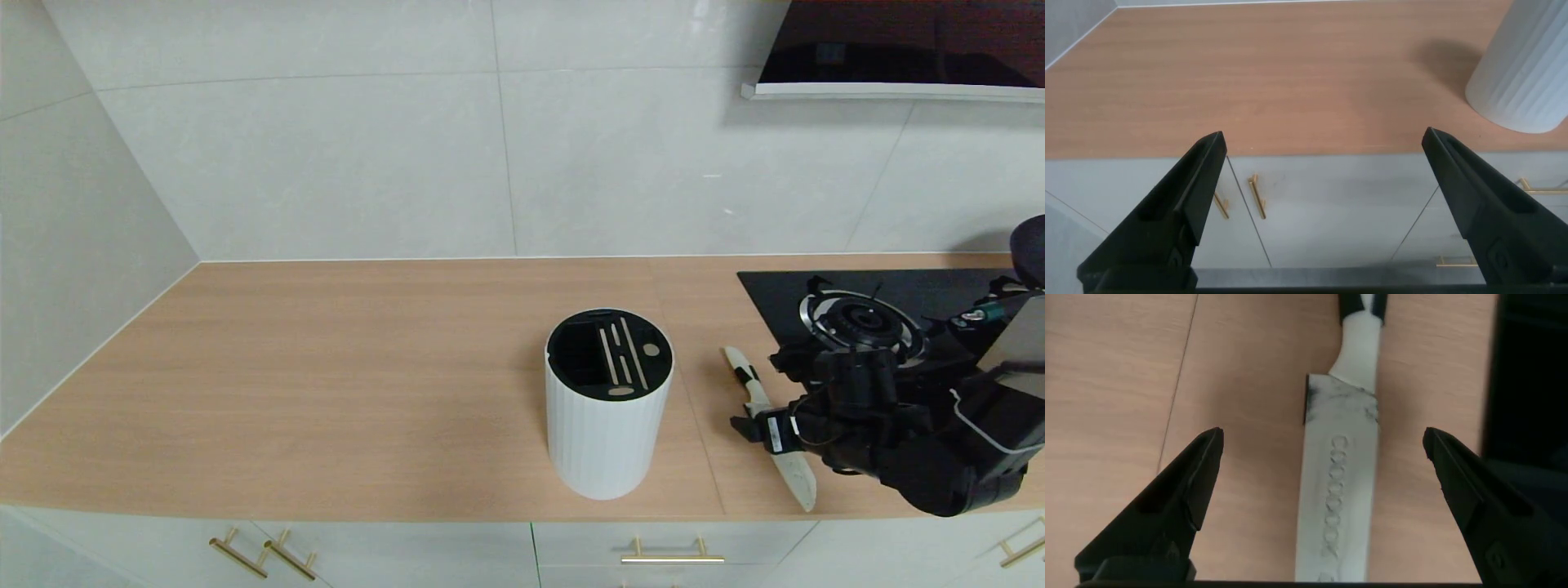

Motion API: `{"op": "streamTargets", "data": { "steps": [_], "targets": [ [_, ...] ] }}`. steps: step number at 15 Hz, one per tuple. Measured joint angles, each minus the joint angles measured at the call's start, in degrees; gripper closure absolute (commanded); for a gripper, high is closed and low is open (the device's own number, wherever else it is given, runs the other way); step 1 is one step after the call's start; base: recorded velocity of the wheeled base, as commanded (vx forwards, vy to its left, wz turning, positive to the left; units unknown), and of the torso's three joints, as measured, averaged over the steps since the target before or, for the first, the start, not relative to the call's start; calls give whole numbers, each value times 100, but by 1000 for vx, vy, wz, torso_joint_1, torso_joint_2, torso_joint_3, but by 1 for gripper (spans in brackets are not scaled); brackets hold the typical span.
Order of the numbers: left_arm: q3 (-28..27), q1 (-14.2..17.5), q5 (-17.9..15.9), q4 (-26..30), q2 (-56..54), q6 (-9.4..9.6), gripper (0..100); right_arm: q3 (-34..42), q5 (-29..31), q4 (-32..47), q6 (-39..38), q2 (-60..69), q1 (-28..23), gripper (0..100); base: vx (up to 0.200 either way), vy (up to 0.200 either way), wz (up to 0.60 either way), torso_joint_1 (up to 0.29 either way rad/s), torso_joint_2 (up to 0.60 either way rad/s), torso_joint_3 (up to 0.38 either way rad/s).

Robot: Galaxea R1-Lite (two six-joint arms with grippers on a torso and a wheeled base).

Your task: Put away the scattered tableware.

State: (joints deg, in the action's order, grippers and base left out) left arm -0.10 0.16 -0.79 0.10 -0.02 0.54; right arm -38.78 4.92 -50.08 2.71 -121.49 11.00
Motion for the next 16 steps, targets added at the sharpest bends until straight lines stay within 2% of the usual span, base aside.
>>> {"op": "streamTargets", "data": {
  "steps": [4,16],
  "targets": [
    [0,0,0,0,0,0,0,-41,38,-749,-28,-397,-41,0,0,0,0,0,0,0],
    [0,0,1,0,0,0,0,-347,101,-773,-317,-778,-201,0,0,0,0,0,0,0]
  ]
}}
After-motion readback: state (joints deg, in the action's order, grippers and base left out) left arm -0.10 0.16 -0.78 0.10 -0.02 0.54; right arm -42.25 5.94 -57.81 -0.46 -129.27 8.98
